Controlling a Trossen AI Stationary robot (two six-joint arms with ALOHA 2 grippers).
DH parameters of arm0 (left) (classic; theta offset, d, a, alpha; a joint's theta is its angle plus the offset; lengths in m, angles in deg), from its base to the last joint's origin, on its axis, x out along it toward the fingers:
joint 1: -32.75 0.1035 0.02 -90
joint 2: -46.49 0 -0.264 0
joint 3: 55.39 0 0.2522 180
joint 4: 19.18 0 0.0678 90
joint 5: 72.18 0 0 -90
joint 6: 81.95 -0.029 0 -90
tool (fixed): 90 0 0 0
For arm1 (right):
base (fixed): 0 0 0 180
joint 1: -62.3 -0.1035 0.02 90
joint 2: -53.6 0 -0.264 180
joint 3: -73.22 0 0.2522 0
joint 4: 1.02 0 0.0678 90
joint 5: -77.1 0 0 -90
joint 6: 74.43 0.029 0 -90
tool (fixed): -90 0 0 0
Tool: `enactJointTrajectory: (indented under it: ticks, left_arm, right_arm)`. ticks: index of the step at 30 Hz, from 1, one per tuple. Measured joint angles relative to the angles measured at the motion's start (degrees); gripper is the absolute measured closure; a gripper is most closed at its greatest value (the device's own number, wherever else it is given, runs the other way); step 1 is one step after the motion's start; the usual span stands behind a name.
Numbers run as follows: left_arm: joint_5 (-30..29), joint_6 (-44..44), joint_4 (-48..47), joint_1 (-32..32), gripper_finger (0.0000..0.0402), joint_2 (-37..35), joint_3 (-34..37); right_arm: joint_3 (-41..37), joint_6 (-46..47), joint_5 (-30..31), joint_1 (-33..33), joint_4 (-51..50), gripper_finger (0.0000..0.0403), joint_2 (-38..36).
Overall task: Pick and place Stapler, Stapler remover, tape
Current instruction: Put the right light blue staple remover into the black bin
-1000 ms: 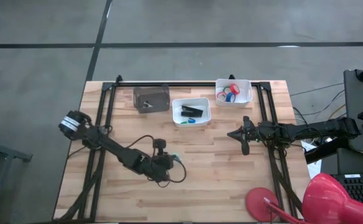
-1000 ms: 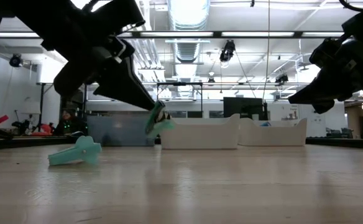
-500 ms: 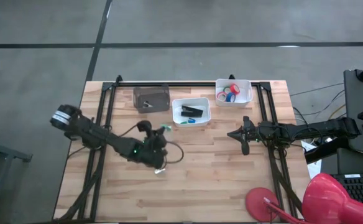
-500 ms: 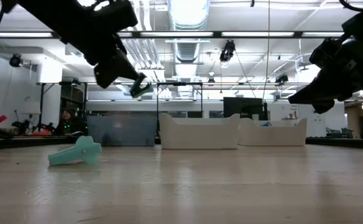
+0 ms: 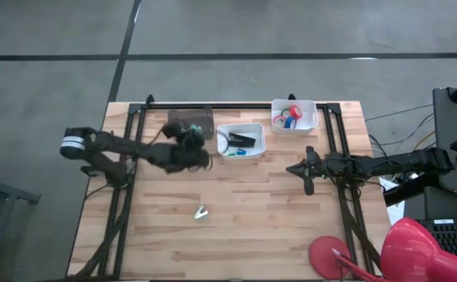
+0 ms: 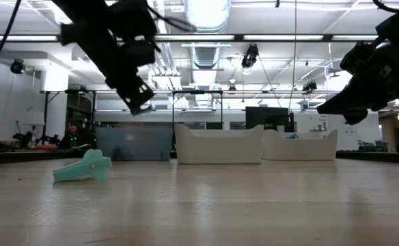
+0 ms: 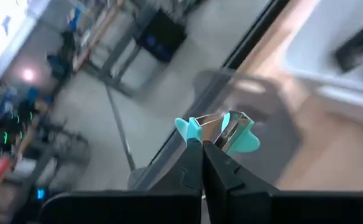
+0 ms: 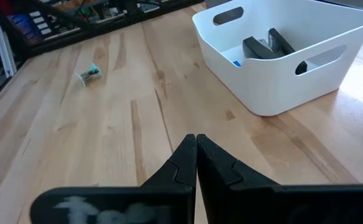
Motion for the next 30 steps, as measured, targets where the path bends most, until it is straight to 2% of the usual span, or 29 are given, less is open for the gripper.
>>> enactJointTrajectory:
  ticks: [6,9,12,19,25,30]
  left_arm:
    - [13.92,-3.99,1.48,12.55,0.0400,0.88,0.05]
    - [17.27,-5.65,2.78,17.21,0.0399,1.11,0.07]
    - [20.56,-7.14,3.80,20.66,0.0400,1.11,0.07]
    - [33.80,-8.11,4.70,24.64,0.0396,1.75,0.07]
    - [35.11,-8.34,5.05,25.85,0.0388,2.49,0.07]
    - [35.56,-7.77,5.46,25.97,0.0350,2.49,-0.04]
  right_arm:
    - [0.00,0.00,0.00,0.00,-0.02,0.0394,0.00]
    - [0.00,0.00,-0.01,-0.02,-0.01,0.0394,0.00]
    - [0.00,0.00,-0.02,-0.02,-0.02,0.0394,0.00]
    - [0.00,0.00,-0.02,-0.02,-0.02,0.0394,0.00]
    - [0.00,0.00,-0.01,0.00,-0.02,0.0394,-0.01]
    - [0.00,0.00,0.00,0.00,0.00,0.0394,0.00]
